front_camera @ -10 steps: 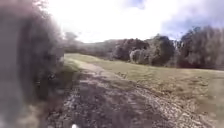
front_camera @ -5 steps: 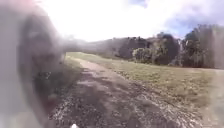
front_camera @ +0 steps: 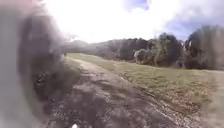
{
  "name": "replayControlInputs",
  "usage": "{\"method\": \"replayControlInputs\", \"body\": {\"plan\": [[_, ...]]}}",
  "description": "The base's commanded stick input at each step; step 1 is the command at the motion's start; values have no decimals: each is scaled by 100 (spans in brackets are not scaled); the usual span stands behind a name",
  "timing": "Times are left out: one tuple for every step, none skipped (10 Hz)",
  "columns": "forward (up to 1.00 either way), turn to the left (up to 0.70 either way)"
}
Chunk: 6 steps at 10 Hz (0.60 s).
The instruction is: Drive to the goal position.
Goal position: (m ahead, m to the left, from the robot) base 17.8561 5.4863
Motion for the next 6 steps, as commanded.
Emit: {"method": "replayControlInputs", "body": {"plan": [[70, 1], [70, 1], [70, 3], [70, 8], [70, 3], [70, 2]]}}
